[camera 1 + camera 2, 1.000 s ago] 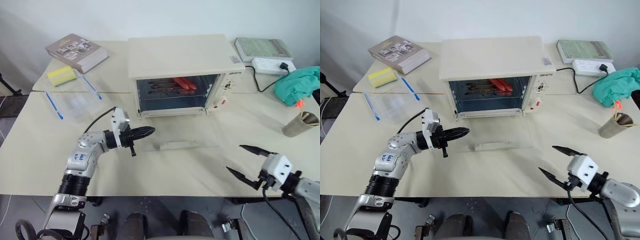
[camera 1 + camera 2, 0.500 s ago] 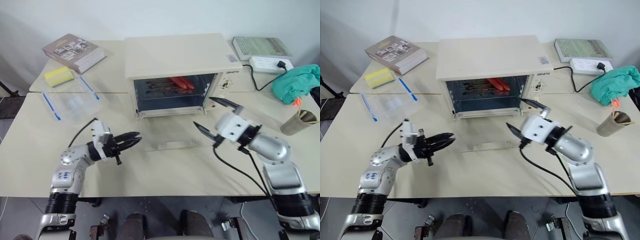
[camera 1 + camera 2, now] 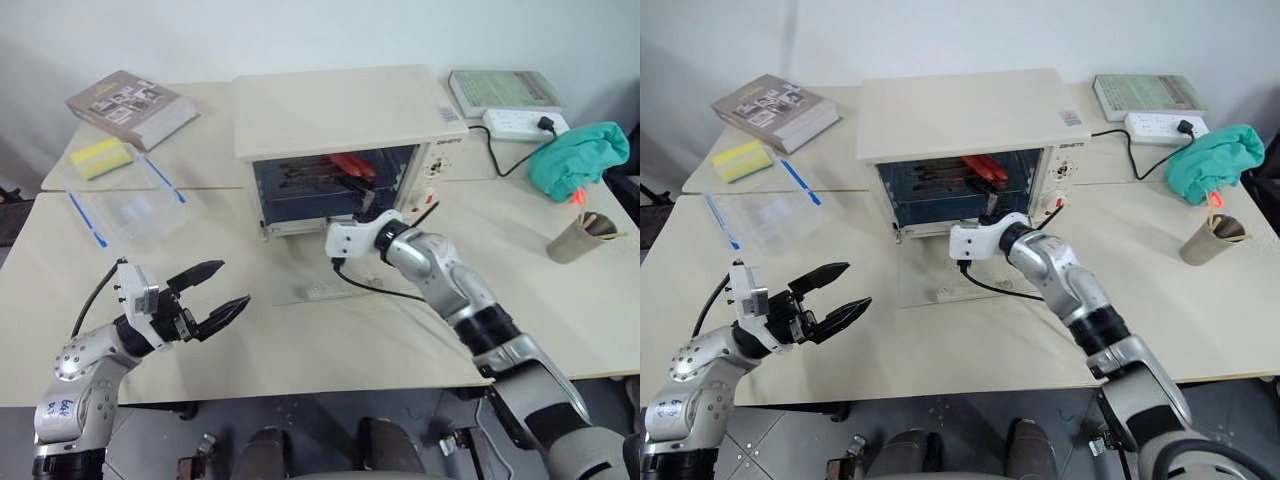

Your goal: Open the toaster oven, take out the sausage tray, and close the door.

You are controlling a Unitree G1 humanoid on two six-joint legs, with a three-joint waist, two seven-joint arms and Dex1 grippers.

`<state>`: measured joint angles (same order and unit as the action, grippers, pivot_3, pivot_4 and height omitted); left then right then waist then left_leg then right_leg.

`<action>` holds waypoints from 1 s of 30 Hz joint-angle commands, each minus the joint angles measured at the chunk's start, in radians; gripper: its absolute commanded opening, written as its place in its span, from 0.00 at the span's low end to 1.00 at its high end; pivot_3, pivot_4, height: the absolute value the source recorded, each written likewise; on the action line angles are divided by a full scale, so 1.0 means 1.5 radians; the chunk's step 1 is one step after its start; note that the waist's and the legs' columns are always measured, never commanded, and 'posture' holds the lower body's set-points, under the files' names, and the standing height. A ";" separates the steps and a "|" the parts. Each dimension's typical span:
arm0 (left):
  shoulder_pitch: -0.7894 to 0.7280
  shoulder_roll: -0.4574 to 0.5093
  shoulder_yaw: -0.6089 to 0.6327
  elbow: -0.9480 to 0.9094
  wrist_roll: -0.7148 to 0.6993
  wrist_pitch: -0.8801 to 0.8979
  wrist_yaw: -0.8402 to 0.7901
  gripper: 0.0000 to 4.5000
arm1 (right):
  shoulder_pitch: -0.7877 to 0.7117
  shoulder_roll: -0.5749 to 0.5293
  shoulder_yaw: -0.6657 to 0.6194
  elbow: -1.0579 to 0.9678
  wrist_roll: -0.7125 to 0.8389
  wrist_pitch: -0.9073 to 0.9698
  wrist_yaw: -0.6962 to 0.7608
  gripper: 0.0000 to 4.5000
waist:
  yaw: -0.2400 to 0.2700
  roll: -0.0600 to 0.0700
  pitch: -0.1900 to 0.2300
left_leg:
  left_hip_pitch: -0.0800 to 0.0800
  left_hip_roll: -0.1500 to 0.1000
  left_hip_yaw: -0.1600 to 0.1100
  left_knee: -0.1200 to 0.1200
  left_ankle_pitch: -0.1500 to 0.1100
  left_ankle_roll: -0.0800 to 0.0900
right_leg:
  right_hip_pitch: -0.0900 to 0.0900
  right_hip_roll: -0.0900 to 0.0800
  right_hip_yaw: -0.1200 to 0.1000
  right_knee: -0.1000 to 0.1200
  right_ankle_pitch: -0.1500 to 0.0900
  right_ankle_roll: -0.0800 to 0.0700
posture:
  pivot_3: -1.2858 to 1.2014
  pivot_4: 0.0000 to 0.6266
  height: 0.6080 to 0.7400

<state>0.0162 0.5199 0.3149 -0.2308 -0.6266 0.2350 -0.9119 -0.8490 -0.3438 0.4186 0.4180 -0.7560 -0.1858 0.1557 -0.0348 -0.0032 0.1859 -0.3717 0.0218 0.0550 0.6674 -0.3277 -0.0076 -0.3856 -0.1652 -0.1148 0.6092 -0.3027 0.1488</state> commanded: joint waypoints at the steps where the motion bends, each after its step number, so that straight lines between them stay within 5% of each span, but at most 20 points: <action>1: 0.008 0.001 0.007 -0.024 -0.009 -0.009 0.004 1.00 | -0.039 0.021 0.012 0.038 -0.033 0.024 -0.056 1.00 | -0.001 0.000 0.000 | 0.000 0.000 0.000 0.000 0.000 0.000 | -0.001 0.000 0.000 0.000 0.000 0.000 | 0.52 0.24 1.00; 4: 0.004 0.001 0.005 -0.021 -0.008 -0.010 0.005 1.00 | -0.055 0.031 0.019 0.068 -0.039 0.038 -0.056 1.00 | -0.002 0.000 0.000 | 0.000 0.000 0.001 -0.001 0.000 0.000 | -0.001 0.000 0.000 0.001 0.000 0.000 | 0.52 0.24 1.00; 7: -0.005 0.005 0.003 -0.010 -0.004 -0.016 -0.004 1.00 | -0.077 0.047 0.030 0.095 -0.037 0.038 -0.054 0.89 | -0.003 0.000 0.000 | 0.000 0.000 0.001 0.000 0.000 0.000 | -0.001 0.000 0.001 0.001 0.000 0.000 | 0.52 0.24 1.00; 19: -0.026 -0.001 -0.007 0.010 -0.001 -0.027 -0.011 1.00 | -0.087 0.045 0.056 0.095 -0.042 0.026 -0.046 0.01 | -0.012 0.000 0.000 | -0.002 0.000 0.002 -0.001 0.000 0.000 | -0.003 0.000 0.001 0.002 0.000 0.000 | 0.52 0.24 1.00; 30: -0.033 -0.006 -0.014 0.026 0.000 -0.038 -0.007 1.00 | -0.081 0.018 0.045 0.037 -0.027 -0.002 -0.012 0.00 | -0.014 -0.001 0.000 | -0.003 0.000 0.002 -0.001 0.000 0.000 | -0.004 0.000 0.001 0.001 0.000 0.000 | 0.52 0.24 1.00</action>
<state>-0.0265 0.5150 0.2941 -0.1825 -0.6246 0.1983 -0.9193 -0.9562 -0.3077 0.5060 0.5480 -0.8196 -0.1694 0.1362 -0.0554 -0.0041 0.1855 -0.3757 0.0220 0.0580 0.6658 -0.3278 -0.0076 -0.3923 -0.1652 -0.1127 0.6110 -0.3027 0.1488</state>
